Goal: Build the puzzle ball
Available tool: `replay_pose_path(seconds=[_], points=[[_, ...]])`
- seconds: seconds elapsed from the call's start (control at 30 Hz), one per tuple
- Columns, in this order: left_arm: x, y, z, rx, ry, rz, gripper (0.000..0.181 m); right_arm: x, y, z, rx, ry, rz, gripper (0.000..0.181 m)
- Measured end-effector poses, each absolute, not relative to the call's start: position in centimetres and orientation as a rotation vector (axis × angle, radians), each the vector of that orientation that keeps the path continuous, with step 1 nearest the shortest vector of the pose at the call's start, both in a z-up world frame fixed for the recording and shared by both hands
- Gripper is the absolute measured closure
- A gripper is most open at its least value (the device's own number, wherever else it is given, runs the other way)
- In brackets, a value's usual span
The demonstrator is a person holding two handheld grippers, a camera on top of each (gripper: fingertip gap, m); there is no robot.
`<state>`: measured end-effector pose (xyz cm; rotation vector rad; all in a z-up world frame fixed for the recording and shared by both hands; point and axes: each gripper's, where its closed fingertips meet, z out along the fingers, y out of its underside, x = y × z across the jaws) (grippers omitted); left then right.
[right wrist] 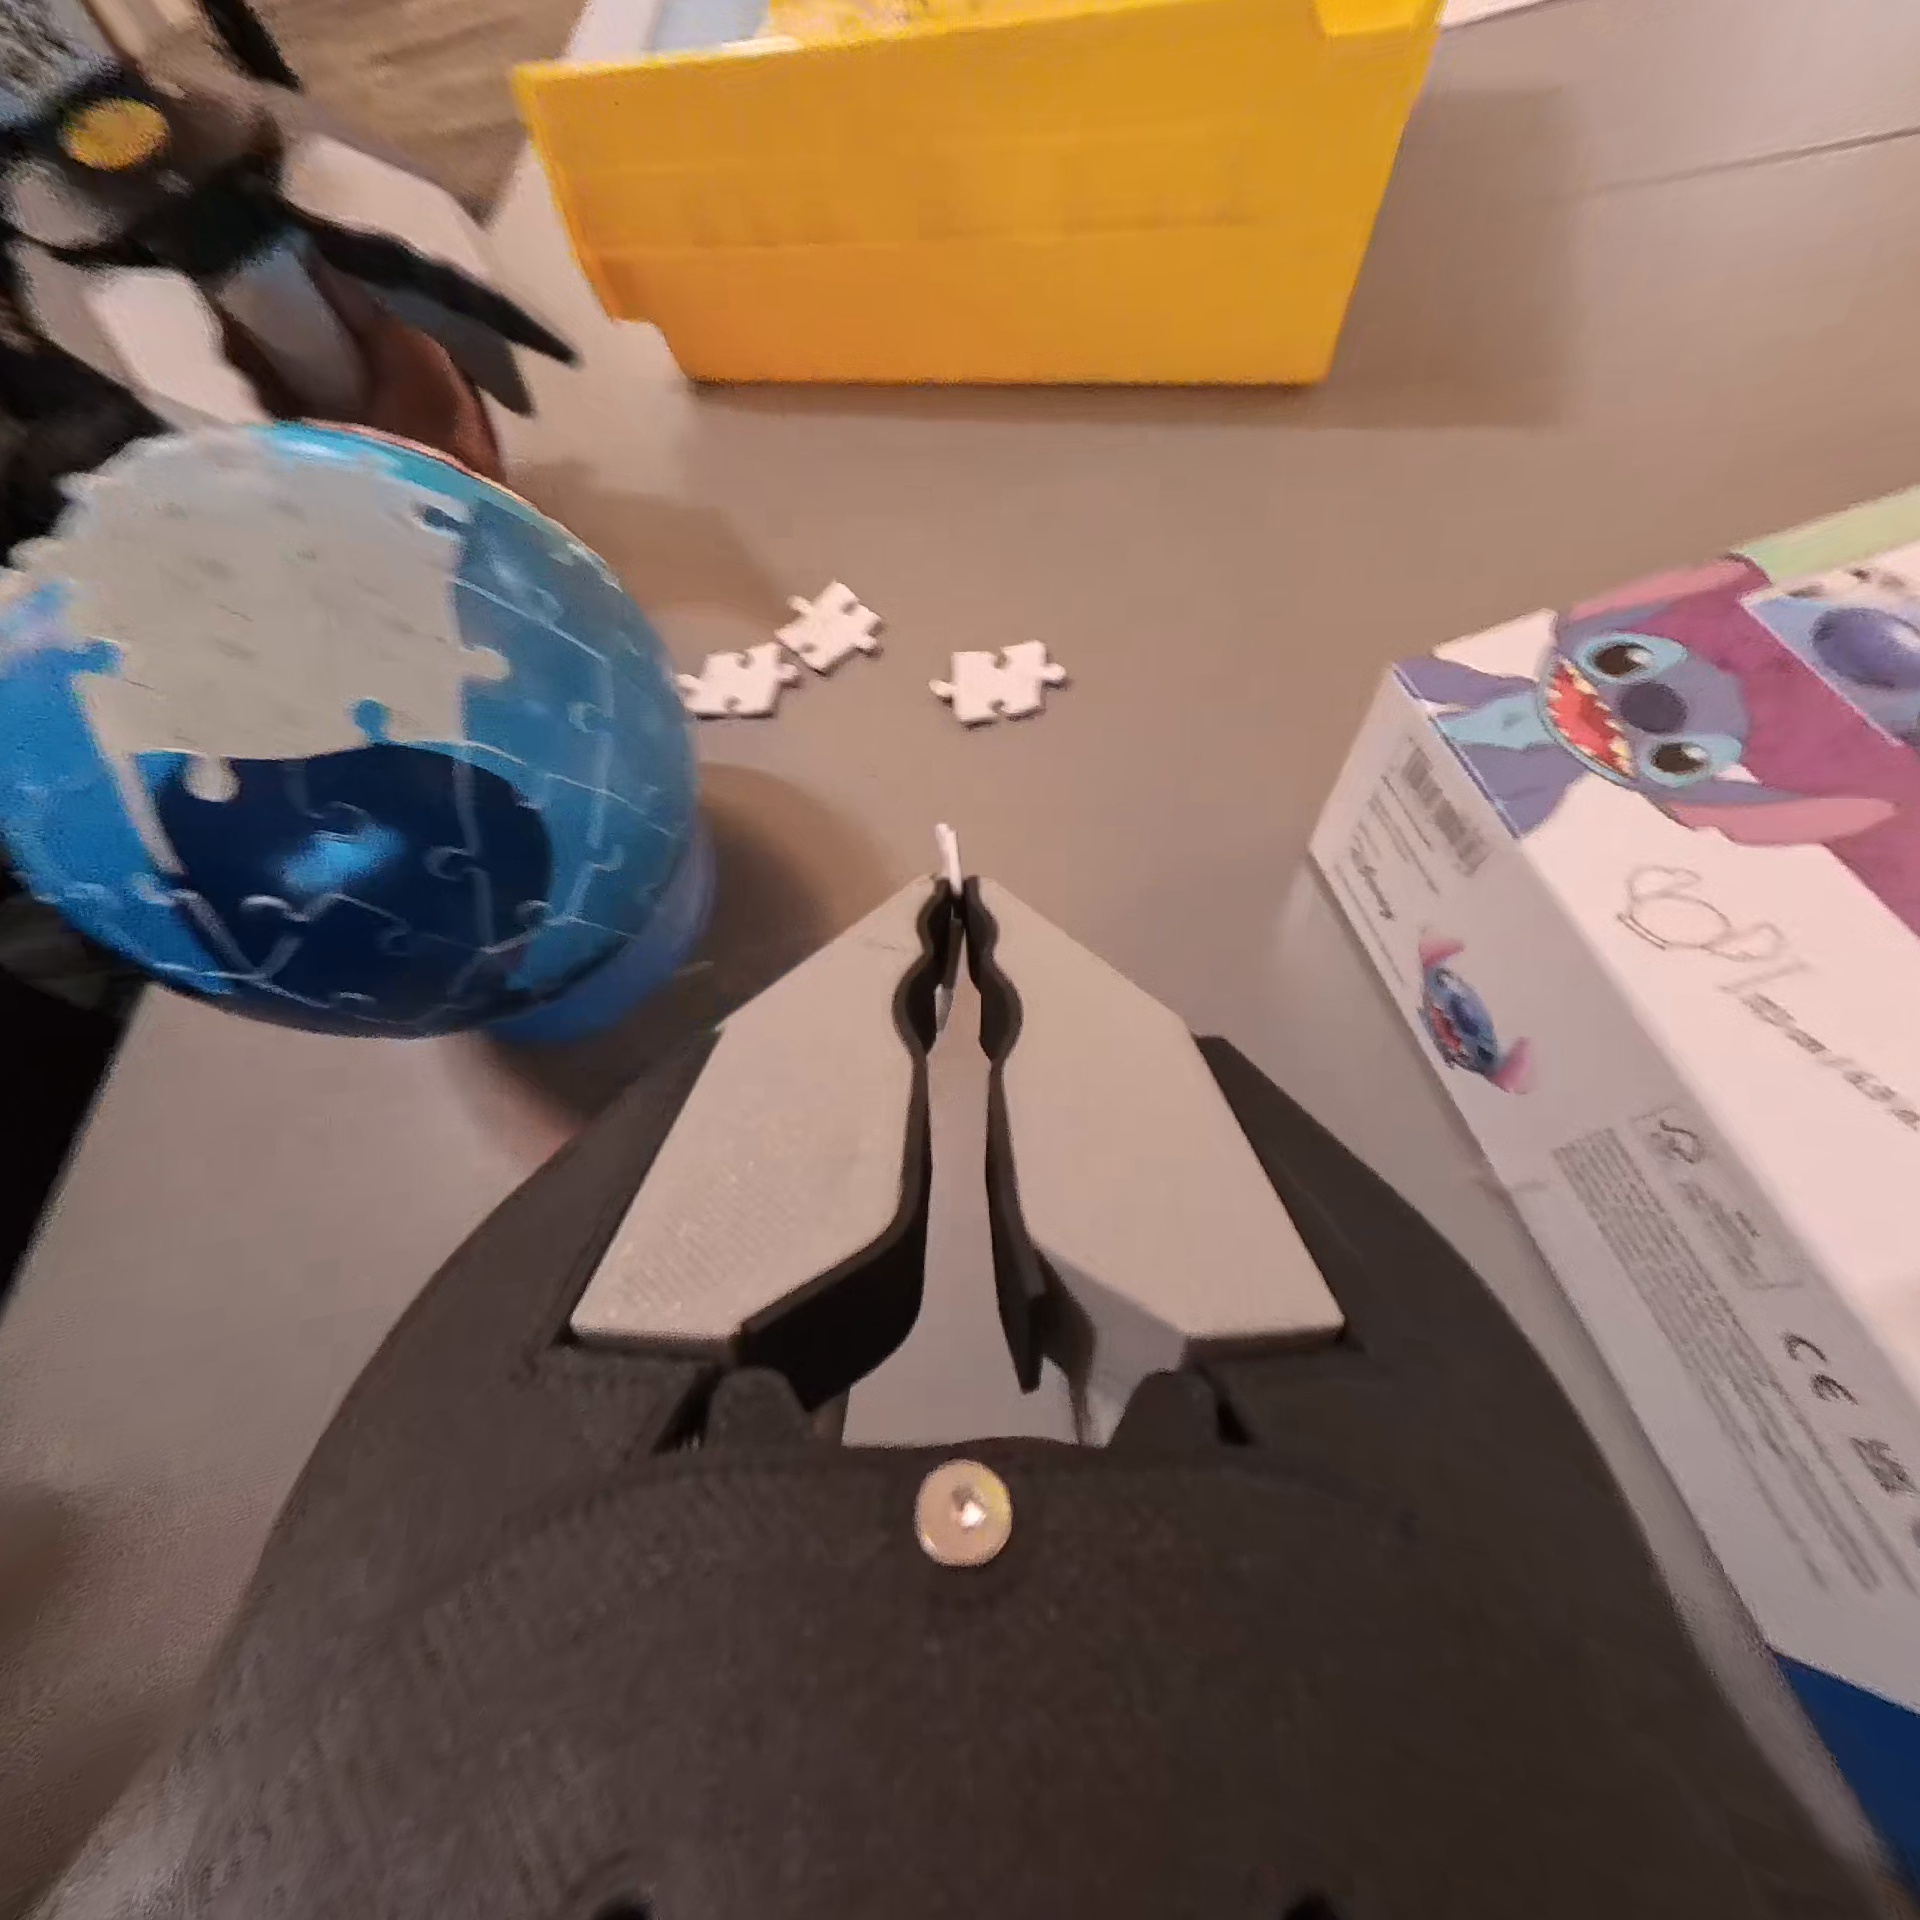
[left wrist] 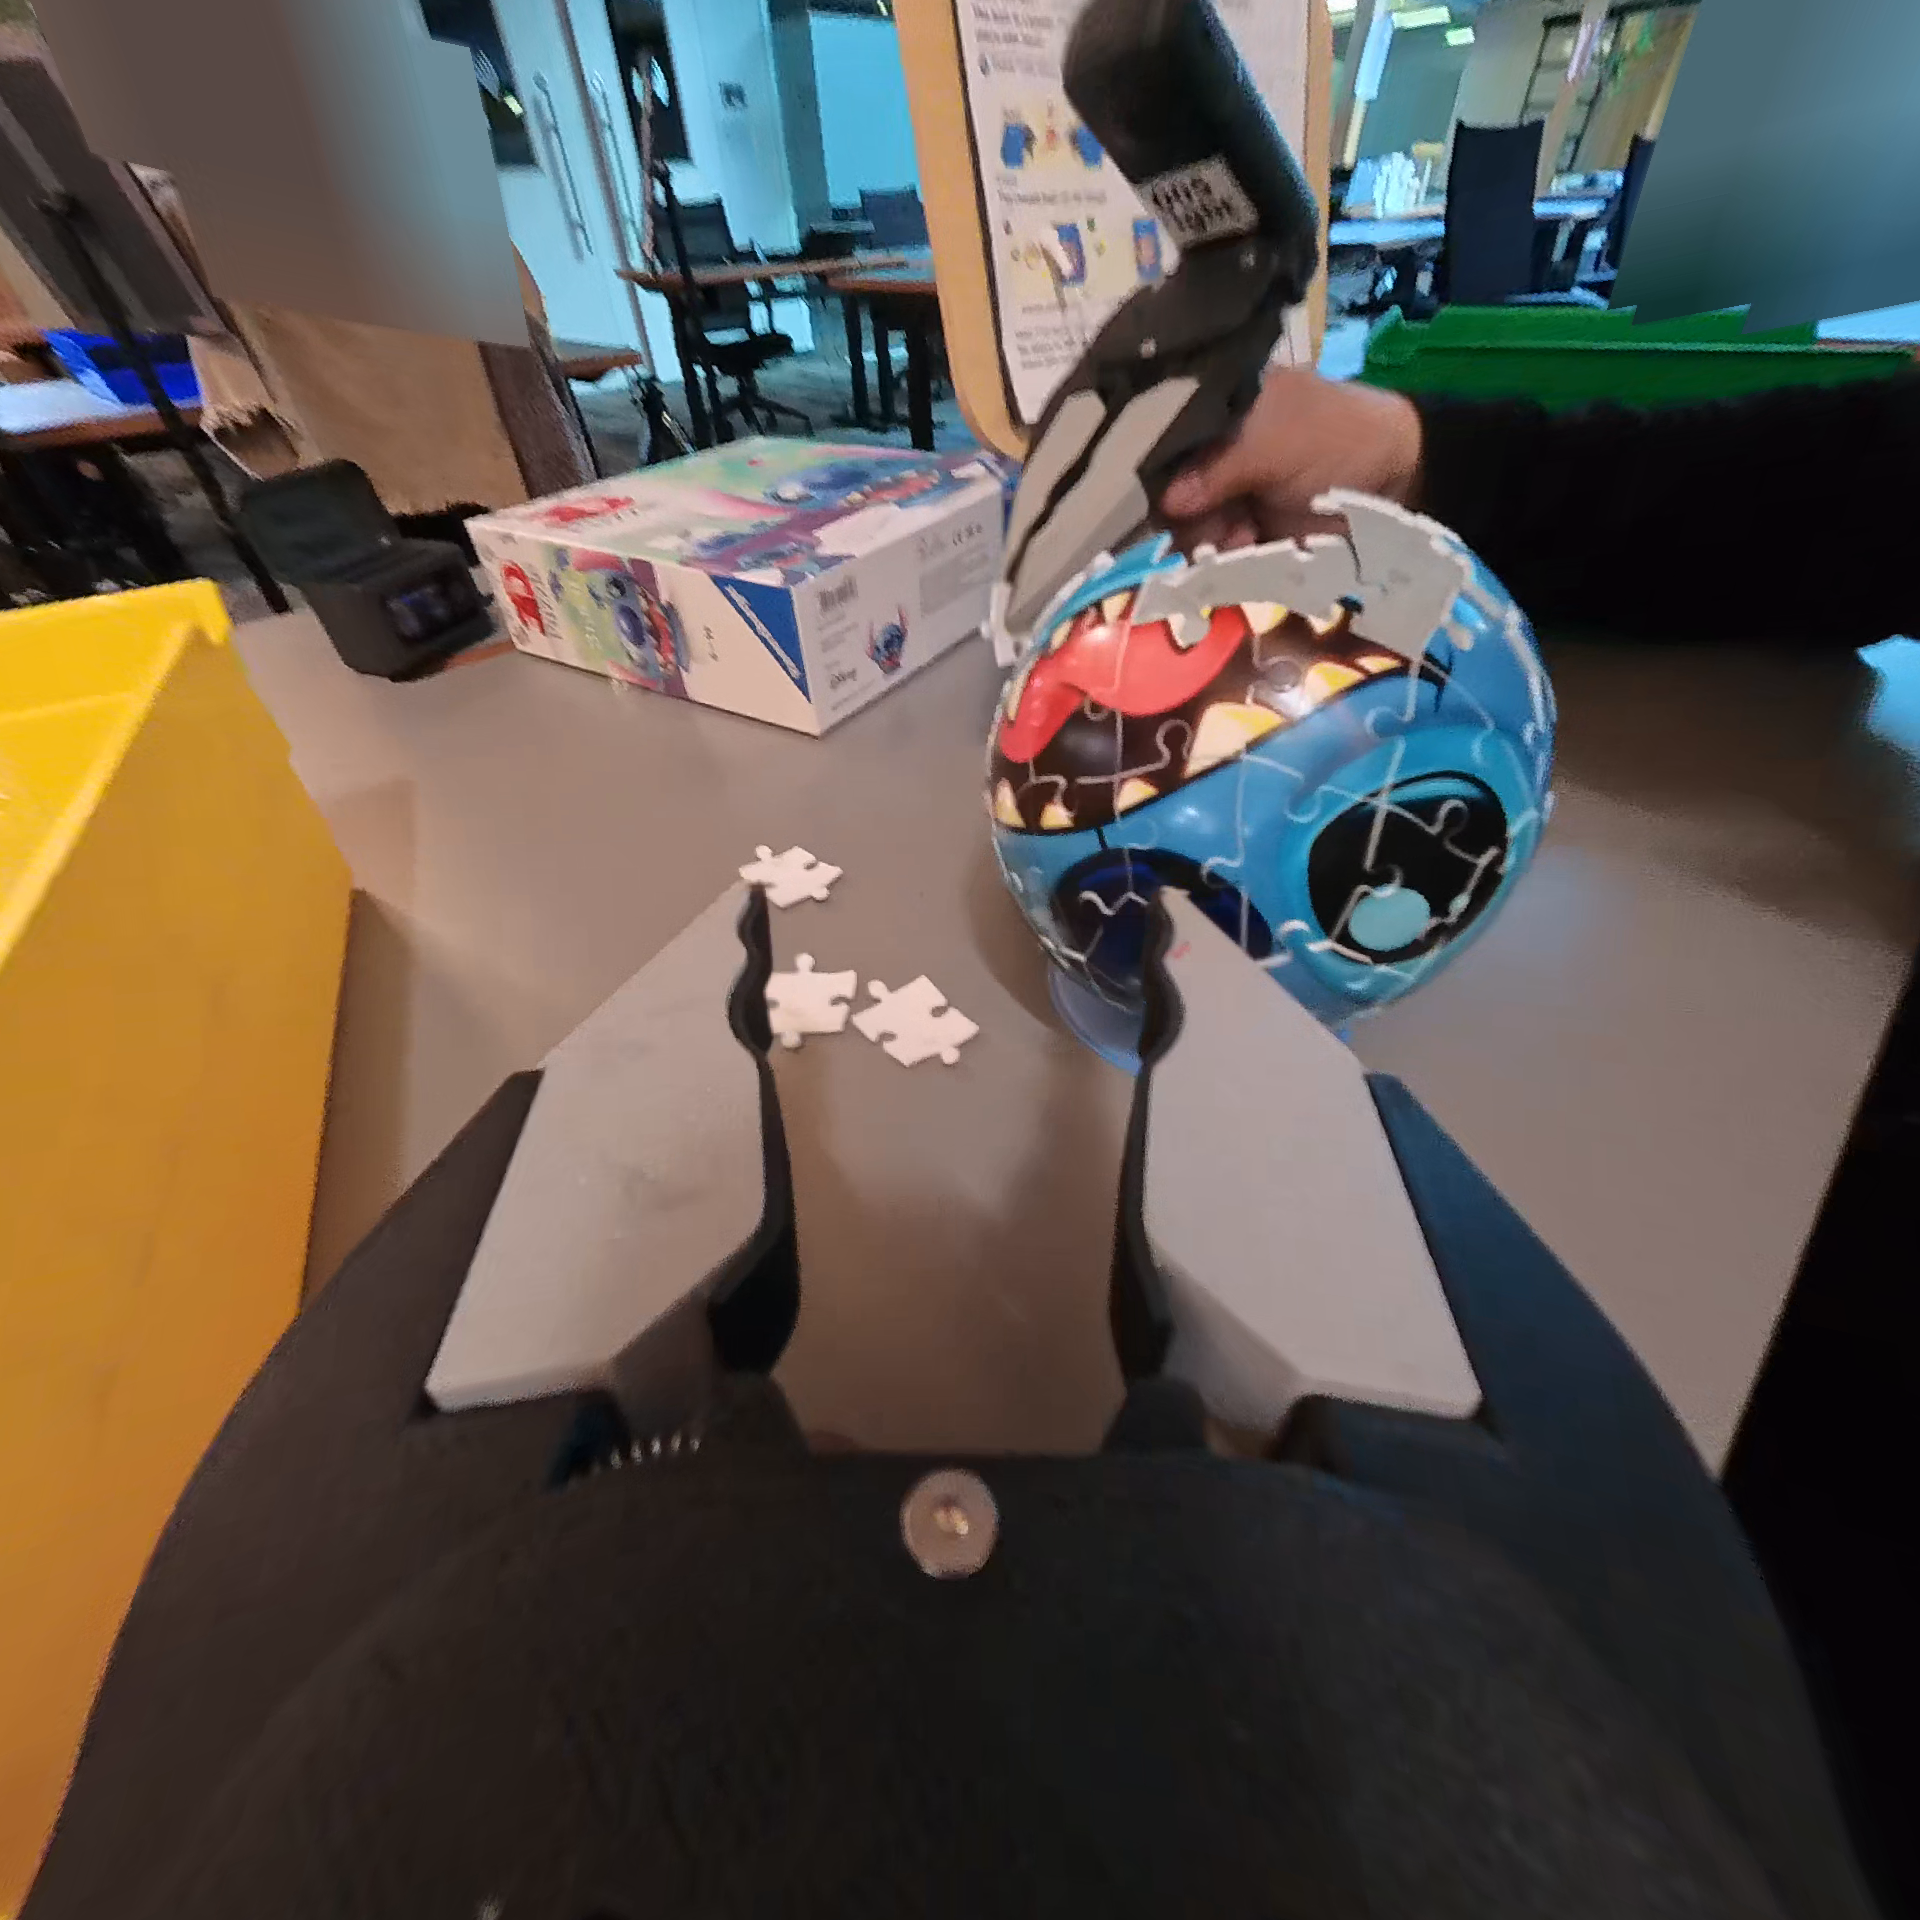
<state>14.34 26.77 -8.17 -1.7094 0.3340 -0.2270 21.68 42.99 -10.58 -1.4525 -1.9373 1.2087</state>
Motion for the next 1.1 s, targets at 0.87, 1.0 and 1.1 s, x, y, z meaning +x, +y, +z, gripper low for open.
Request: replay_pose_path(seconds=[0.87, 1.0, 1.1], points=[[11.4, 26.7, -5.7, -1.539, 0.18, -0.021, 0.122, 20.4, 46.8, -9.6, -1.153, -1.507, 0.765, 0.181], [12.1, 26.7, -5.9, -1.544, 0.223, -0.044, 0.121, 20.2, 45.6, -9.9, -1.133, -1.56, 0.82, 0.181], [12.8, 26.6, -5.9, -1.531, 0.272, -0.016, 0.125, 20.2, 45.3, -10.2, -1.13, -1.587, 0.82, 0.181]])
